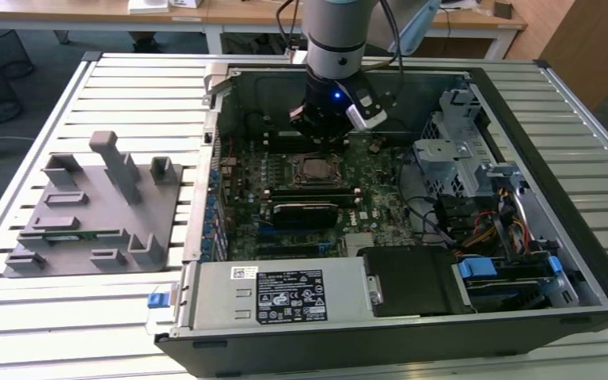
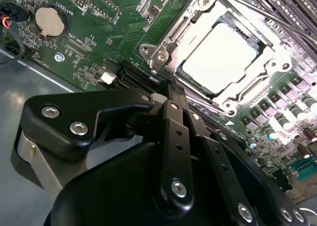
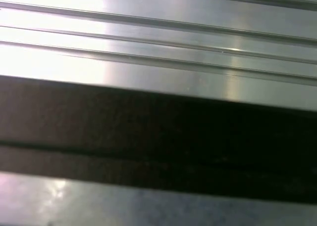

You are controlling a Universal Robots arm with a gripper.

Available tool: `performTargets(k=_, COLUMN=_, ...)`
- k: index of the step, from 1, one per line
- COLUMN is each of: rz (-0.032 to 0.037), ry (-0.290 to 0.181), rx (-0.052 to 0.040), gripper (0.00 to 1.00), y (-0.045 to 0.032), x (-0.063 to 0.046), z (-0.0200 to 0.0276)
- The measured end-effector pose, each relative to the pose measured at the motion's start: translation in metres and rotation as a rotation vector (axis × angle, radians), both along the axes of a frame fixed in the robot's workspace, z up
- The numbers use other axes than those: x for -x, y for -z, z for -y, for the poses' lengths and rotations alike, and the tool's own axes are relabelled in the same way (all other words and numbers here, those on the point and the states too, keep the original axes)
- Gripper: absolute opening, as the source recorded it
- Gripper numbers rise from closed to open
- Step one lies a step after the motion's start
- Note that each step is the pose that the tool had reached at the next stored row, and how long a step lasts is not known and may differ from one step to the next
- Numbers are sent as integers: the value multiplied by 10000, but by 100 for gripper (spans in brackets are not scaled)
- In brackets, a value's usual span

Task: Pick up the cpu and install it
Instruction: 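Install the first cpu locking lever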

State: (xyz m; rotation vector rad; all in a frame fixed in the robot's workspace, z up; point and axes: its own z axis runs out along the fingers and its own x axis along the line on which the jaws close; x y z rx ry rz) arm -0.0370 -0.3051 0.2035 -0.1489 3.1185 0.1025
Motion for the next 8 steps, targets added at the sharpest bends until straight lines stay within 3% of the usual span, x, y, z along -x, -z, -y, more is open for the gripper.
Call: performTargets(k=8, rz=-1, ry=0, rx=5, gripper=11, y=34, x=-18, z=0)
